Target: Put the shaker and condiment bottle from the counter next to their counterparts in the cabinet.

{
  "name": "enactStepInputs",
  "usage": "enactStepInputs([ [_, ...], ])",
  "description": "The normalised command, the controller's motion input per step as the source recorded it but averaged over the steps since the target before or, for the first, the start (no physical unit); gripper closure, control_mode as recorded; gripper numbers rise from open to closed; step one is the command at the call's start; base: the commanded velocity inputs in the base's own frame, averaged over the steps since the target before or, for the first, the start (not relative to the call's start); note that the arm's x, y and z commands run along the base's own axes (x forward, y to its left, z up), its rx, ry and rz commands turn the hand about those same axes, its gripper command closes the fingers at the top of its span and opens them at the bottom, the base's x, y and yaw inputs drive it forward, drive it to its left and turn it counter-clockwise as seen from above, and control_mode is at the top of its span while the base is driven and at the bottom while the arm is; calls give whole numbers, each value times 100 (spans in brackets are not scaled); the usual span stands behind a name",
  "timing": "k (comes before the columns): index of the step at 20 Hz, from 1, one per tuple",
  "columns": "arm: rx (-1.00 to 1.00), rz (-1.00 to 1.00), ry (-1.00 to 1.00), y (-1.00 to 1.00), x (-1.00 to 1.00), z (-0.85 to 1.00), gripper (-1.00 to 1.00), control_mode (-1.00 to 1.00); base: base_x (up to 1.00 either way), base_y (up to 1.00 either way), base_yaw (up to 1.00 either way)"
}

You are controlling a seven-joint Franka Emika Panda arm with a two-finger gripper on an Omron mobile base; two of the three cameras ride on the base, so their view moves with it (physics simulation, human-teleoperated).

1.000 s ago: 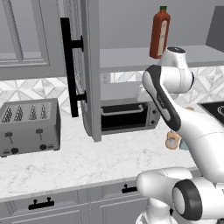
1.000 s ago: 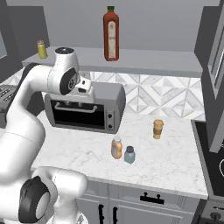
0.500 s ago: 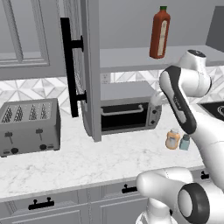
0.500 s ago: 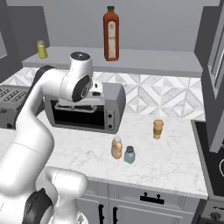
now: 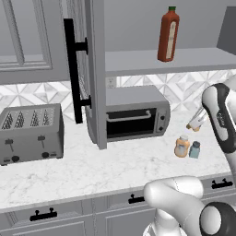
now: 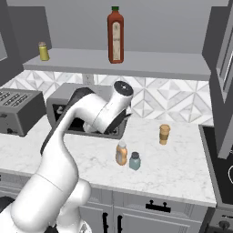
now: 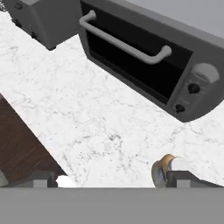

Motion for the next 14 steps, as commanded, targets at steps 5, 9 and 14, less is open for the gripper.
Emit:
enactStepInputs([
  [5, 3, 29, -8, -51, -4, -19, -100, -100, 0, 0, 0],
  [9, 0, 12, -11, -34, 0, -24, -100, -100, 0, 0, 0],
  [14, 3, 13, -13, -39, -3, -47, -100, -100, 0, 0, 0],
])
